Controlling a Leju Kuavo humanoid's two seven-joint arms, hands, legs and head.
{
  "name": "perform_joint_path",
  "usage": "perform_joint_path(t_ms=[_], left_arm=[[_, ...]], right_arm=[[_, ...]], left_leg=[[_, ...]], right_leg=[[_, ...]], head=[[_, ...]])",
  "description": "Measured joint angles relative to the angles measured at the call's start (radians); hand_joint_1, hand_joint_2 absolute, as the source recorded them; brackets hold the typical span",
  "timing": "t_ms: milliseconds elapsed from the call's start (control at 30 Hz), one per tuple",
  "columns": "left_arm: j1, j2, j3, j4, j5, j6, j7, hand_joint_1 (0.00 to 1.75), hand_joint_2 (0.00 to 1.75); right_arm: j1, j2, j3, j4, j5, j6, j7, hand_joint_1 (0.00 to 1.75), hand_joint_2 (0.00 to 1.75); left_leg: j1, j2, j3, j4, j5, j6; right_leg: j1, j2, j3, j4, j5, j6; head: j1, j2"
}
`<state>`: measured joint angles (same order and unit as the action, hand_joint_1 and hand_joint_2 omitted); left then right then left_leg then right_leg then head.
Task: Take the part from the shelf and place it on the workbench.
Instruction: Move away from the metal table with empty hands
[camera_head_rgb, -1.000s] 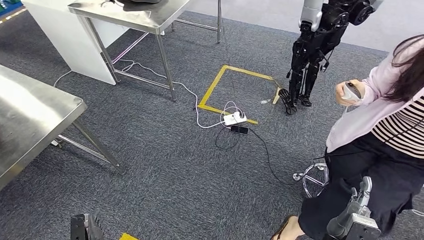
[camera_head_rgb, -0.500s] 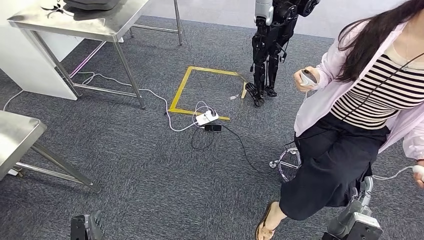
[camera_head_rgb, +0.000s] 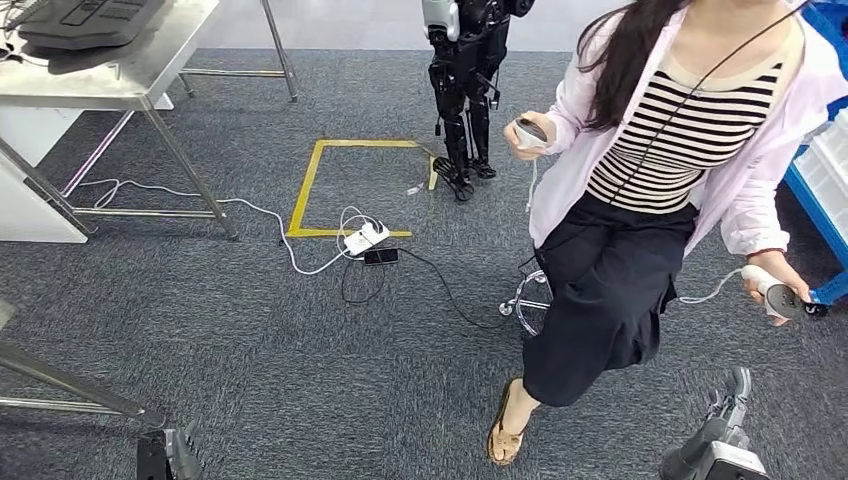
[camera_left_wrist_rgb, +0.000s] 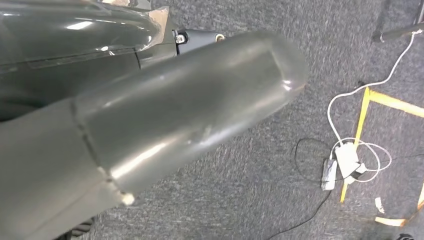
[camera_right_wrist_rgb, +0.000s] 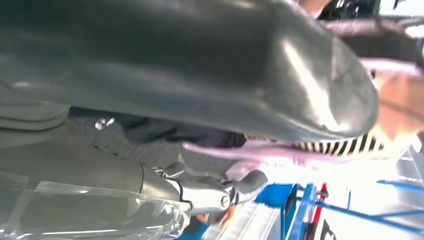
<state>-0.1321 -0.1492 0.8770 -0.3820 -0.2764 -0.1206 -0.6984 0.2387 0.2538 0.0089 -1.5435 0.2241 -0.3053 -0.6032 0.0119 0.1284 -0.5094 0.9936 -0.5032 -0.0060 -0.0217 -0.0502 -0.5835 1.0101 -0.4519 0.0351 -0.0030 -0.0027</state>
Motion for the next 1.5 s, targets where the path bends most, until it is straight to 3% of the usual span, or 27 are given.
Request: perform_joint_path(t_ms=[67, 133, 200, 233, 300, 367, 433, 500, 567, 633, 700, 733, 767, 800, 867, 933, 1000, 1033, 1100, 1167, 1200, 1233, 1267, 1333, 1400, 1467, 1500], left_arm=[[0.004, -0.002, 0.000, 0.000, 0.005, -0.008, -0.001, 0.00, 0.00], [0.016, -0.003, 0.000, -0.001, 0.005, -0.015, -0.002, 0.00, 0.00], [0.031, -0.003, 0.000, -0.001, 0.004, -0.016, -0.002, 0.00, 0.00], [0.036, -0.003, 0.000, -0.001, 0.003, -0.017, -0.002, 0.00, 0.00], [0.041, -0.003, 0.000, -0.001, 0.001, -0.018, -0.002, 0.00, 0.00], [0.044, -0.003, 0.000, -0.001, 0.001, -0.021, -0.002, 0.00, 0.00], [0.047, -0.003, -0.001, -0.001, 0.001, -0.025, -0.002, 0.00, 0.00], [0.049, -0.004, -0.001, -0.002, 0.002, -0.029, -0.003, 0.00, 0.00], [0.049, -0.005, -0.001, -0.003, 0.003, -0.031, -0.003, 0.00, 0.00], [0.054, -0.004, -0.001, -0.004, 0.002, -0.032, -0.003, 0.00, 0.00], [0.061, -0.003, 0.000, -0.004, 0.002, -0.033, -0.003, 0.00, 0.00], [0.063, -0.003, 0.000, -0.004, 0.002, -0.034, -0.003, 0.00, 0.00], [0.065, -0.004, 0.000, -0.004, 0.002, -0.035, -0.003, 0.00, 0.00], [0.066, -0.004, -0.001, -0.004, 0.002, -0.035, -0.003, 0.00, 0.00], [0.067, -0.004, -0.001, -0.005, 0.003, -0.035, -0.003, 0.00, 0.00], [0.069, -0.003, -0.001, -0.006, 0.004, -0.035, -0.003, 0.00, 0.00], [0.070, -0.004, -0.001, -0.007, 0.006, -0.035, -0.003, 0.00, 0.00], [0.069, -0.005, -0.002, -0.008, 0.007, -0.035, -0.003, 0.00, 0.00], [0.070, -0.008, -0.004, -0.011, 0.010, -0.035, -0.004, 0.00, 0.00], [0.075, -0.008, -0.004, -0.012, 0.016, -0.032, -0.004, 0.00, 0.00], [0.079, -0.008, -0.005, -0.012, 0.020, -0.030, -0.004, 0.00, 0.00], [0.082, -0.008, -0.004, -0.012, 0.023, -0.028, -0.004, 0.00, 0.00], [0.083, -0.008, -0.004, -0.012, 0.025, -0.027, -0.004, 0.00, 0.00], [0.084, -0.007, -0.004, -0.012, 0.030, -0.026, -0.004, 0.00, 0.00], [0.084, -0.006, -0.004, -0.013, 0.035, -0.024, -0.004, 0.00, 0.00], [0.084, -0.006, -0.004, -0.014, 0.040, -0.023, -0.004, 0.00, 0.00], [0.084, -0.007, -0.004, -0.015, 0.043, -0.023, -0.004, 0.00, 0.00]], right_arm=[[-0.005, 0.000, 0.001, 0.002, -0.001, 0.003, 0.000, 0.00, 0.00], [-0.012, 0.001, 0.004, 0.006, -0.002, 0.003, 0.000, 0.00, 0.00], [-0.014, 0.001, 0.007, 0.010, -0.005, 0.003, 0.000, 0.00, 0.00], [-0.012, 0.001, 0.007, 0.012, -0.006, 0.003, -0.001, 0.00, 0.00], [-0.008, 0.000, 0.007, 0.015, -0.010, 0.003, -0.002, 0.00, 0.00], [-0.004, 0.000, 0.008, 0.015, -0.015, 0.001, -0.004, 0.00, 0.00], [-0.001, 0.000, 0.008, 0.015, -0.017, -0.001, -0.005, 0.00, 0.00], [0.005, 0.000, 0.008, 0.015, -0.018, -0.005, -0.006, 0.00, 0.00], [0.009, 0.000, 0.008, 0.015, -0.018, -0.007, -0.007, 0.00, 0.00], [0.010, 0.000, 0.008, 0.014, -0.019, -0.008, -0.007, 0.00, 0.00], [0.012, -0.001, 0.007, 0.014, -0.022, -0.008, -0.008, 0.00, 0.00], [0.015, -0.001, 0.007, 0.014, -0.024, -0.009, -0.008, 0.00, 0.00], [0.018, -0.002, 0.007, 0.014, -0.026, -0.009, -0.008, 0.00, 0.00], [0.019, -0.002, 0.007, 0.014, -0.027, -0.009, -0.008, 0.00, 0.00], [0.019, -0.004, 0.007, 0.014, -0.029, -0.009, -0.008, 0.00, 0.00], [0.018, -0.004, 0.009, 0.014, -0.031, -0.010, -0.009, 0.00, 0.00], [0.020, -0.005, 0.010, 0.013, -0.033, -0.012, -0.012, 0.00, 0.00], [0.022, -0.005, 0.010, 0.013, -0.034, -0.014, -0.013, 0.00, 0.00], [0.022, -0.005, 0.012, 0.013, -0.037, -0.017, -0.016, 0.00, 0.00], [0.022, -0.006, 0.016, 0.013, -0.042, -0.019, -0.017, 0.00, 0.00], [0.022, -0.007, 0.018, 0.014, -0.046, -0.019, -0.017, 0.00, 0.00], [0.023, -0.008, 0.020, 0.015, -0.048, -0.020, -0.017, 0.00, 0.00], [0.024, -0.009, 0.021, 0.016, -0.050, -0.021, -0.018, 0.00, 0.00], [0.024, -0.012, 0.024, 0.018, -0.053, -0.023, -0.018, 0.00, 0.00], [0.022, -0.013, 0.030, 0.019, -0.055, -0.024, -0.018, 0.00, 0.00], [0.018, -0.014, 0.036, 0.020, -0.056, -0.025, -0.018, 0.00, 0.00], [0.017, -0.015, 0.038, 0.022, -0.057, -0.025, -0.018, 0.00, 0.00]], left_leg=[[0.007, -0.041, -0.008, 0.032, -0.028, -0.010], [0.010, -0.105, -0.056, 0.140, -0.090, -0.012], [0.010, -0.127, -0.121, 0.259, -0.134, -0.010], [0.011, -0.130, -0.138, 0.280, -0.129, -0.008], [0.011, -0.140, -0.114, 0.202, -0.061, -0.003], [0.015, -0.179, -0.063, 0.078, 0.001, 0.001], [0.013, -0.201, -0.042, 0.027, 0.015, 0.005], [0.005, -0.180, -0.041, 0.020, 0.019, 0.017], [0.003, -0.155, -0.036, 0.007, 0.029, 0.035], [0.002, -0.128, -0.034, 0.000, 0.034, 0.048], [-0.002, -0.100, -0.036, 0.000, 0.034, 0.050], [-0.003, -0.086, -0.037, 0.001, 0.033, 0.050], [-0.003, -0.073, -0.037, 0.001, 0.033, 0.049], [-0.003, -0.061, -0.036, 0.001, 0.032, 0.048], [-0.006, -0.039, -0.032, 0.003, 0.027, 0.040], [-0.010, -0.018, -0.026, 0.006, 0.019, 0.026], [-0.009, 0.004, -0.019, 0.005, 0.014, 0.014], [-0.005, 0.001, -0.017, 0.009, 0.009, 0.007], [0.002, -0.046, -0.033, 0.061, -0.031, -0.003], [0.006, -0.108, -0.088, 0.187, -0.103, -0.007], [0.007, -0.122, -0.119, 0.253, -0.130, -0.008], [0.007, -0.127, -0.140, 0.292, -0.138, -0.008], [0.007, -0.130, -0.145, 0.295, -0.126, -0.007], [0.009, -0.143, -0.105, 0.195, -0.057, -0.003], [0.012, -0.183, -0.049, 0.067, -0.002, 0.001], [0.008, -0.201, -0.030, 0.019, 0.009, 0.007], [0.004, -0.190, -0.030, 0.017, 0.011, 0.013]], right_leg=[[-0.006, 0.025, 0.002, -0.004, 0.004, -0.015], [-0.005, 0.049, 0.004, -0.004, 0.006, -0.027], [0.001, 0.078, 0.005, -0.004, 0.006, -0.031], [0.003, 0.093, 0.006, -0.003, 0.006, -0.031], [0.005, 0.122, 0.009, -0.002, 0.006, -0.031], [0.007, 0.146, 0.009, 0.000, 0.005, -0.029], [0.009, 0.166, 0.002, 0.001, 0.008, -0.021], [0.008, 0.183, -0.007, -0.003, 0.013, -0.008], [0.008, 0.151, -0.027, 0.027, -0.001, -0.003], [0.009, 0.091, -0.079, 0.131, -0.051, -0.009], [0.007, 0.068, -0.140, 0.256, -0.100, -0.009], [0.006, 0.064, -0.151, 0.284, -0.106, -0.004], [0.004, 0.060, -0.139, 0.270, -0.097, 0.004], [0.003, 0.051, -0.109, 0.218, -0.078, 0.013], [0.003, 0.001, -0.024, 0.073, -0.034, 0.022], [0.007, -0.030, 0.017, 0.000, -0.015, 0.012], [0.011, -0.009, 0.011, -0.003, -0.011, -0.003], [0.008, 0.004, 0.011, -0.005, -0.009, -0.010], [0.000, 0.027, 0.015, -0.008, -0.003, -0.026], [-0.001, 0.052, 0.015, -0.008, 0.002, -0.037], [0.001, 0.066, 0.014, -0.008, 0.003, -0.039], [0.002, 0.080, 0.013, -0.007, 0.004, -0.039], [0.003, 0.095, 0.013, -0.007, 0.004, -0.040], [0.004, 0.122, 0.015, -0.005, 0.005, -0.039], [0.006, 0.145, 0.015, -0.003, 0.005, -0.035], [0.009, 0.164, 0.007, -0.003, 0.008, -0.023], [0.008, 0.174, 0.001, -0.005, 0.011, -0.015]], head=[[-0.004, 0.000], [-0.008, 0.000], [-0.008, 0.000], [-0.007, 0.000], [-0.007, 0.000], [-0.007, 0.000], [-0.006, 0.000], [-0.006, 0.000], [-0.004, 0.000], [0.000, 0.000], [0.001, 0.000], [0.001, 0.000], [0.002, 0.000], [0.001, 0.000], [0.001, 0.000], [0.000, 0.000], [-0.002, 0.000], [-0.002, 0.000], [-0.004, 0.000], [-0.006, 0.000], [-0.007, 0.000], [-0.006, 0.000], [-0.006, 0.000], [-0.007, 0.000], [-0.006, 0.000], [-0.005, 0.000], [-0.005, 0.000]])
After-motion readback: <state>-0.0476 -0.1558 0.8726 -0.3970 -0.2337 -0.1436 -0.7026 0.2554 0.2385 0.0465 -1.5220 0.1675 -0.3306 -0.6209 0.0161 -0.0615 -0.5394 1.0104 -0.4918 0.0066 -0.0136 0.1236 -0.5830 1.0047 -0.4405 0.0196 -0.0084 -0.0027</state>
